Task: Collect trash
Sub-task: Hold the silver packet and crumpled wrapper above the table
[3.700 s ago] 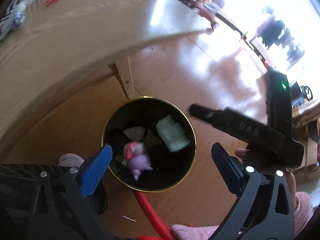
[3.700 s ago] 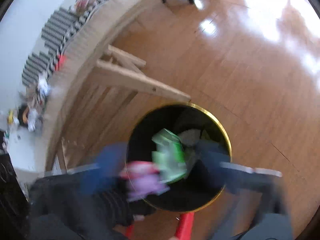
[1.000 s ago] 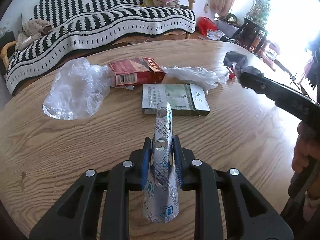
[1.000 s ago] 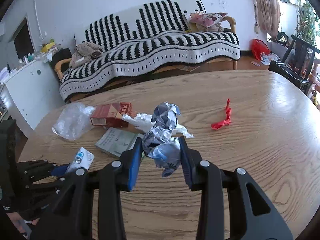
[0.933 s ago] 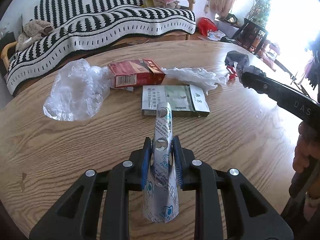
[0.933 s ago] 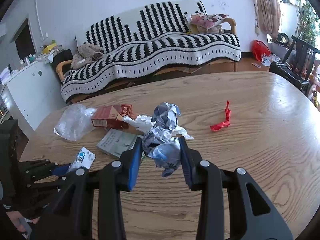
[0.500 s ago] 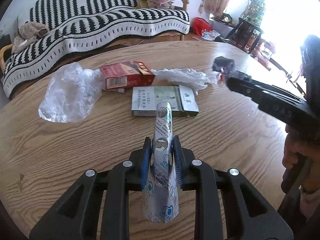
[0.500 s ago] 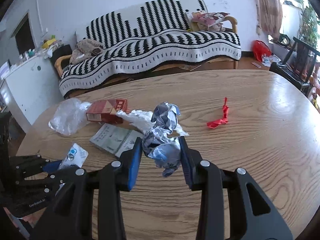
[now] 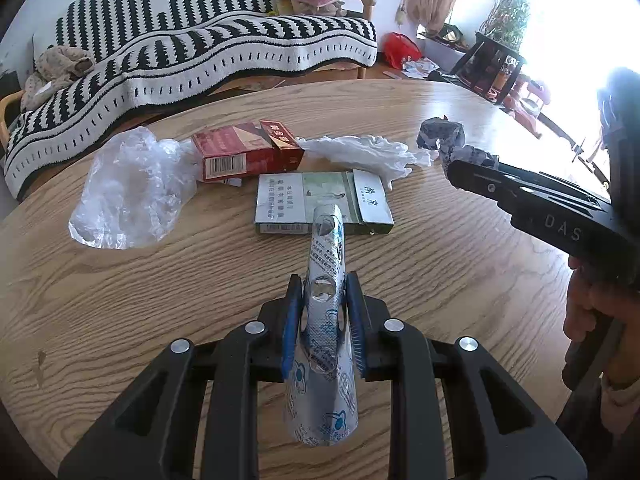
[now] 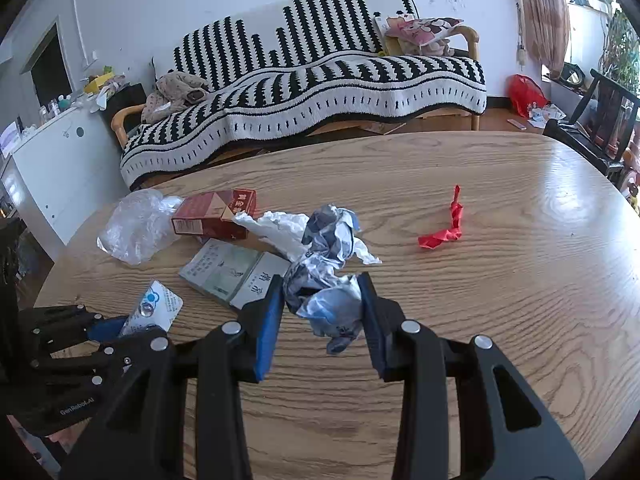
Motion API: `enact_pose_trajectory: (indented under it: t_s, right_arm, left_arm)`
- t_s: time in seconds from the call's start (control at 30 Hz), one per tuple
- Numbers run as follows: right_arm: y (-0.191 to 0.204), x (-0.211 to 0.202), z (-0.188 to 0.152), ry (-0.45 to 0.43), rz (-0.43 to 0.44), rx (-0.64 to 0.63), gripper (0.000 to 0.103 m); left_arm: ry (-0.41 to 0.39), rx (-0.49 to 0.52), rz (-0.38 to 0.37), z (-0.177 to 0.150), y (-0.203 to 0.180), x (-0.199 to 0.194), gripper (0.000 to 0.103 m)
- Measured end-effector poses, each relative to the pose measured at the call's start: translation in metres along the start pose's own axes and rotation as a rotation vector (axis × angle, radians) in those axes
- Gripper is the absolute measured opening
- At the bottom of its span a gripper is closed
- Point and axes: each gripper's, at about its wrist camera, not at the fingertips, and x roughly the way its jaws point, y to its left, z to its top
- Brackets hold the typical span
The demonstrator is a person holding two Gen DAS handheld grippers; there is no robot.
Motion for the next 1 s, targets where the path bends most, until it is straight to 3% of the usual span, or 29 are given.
enact_pose_trajectory:
  t_s: [1.0]
  right_arm:
    - [-0.002,0.0011,-0.0021,0.003,-0.002,0.007,0.038]
  left_arm:
    - [-0.001,0.014,-0.015,-0.0002,-0.005,0.0009,0.021]
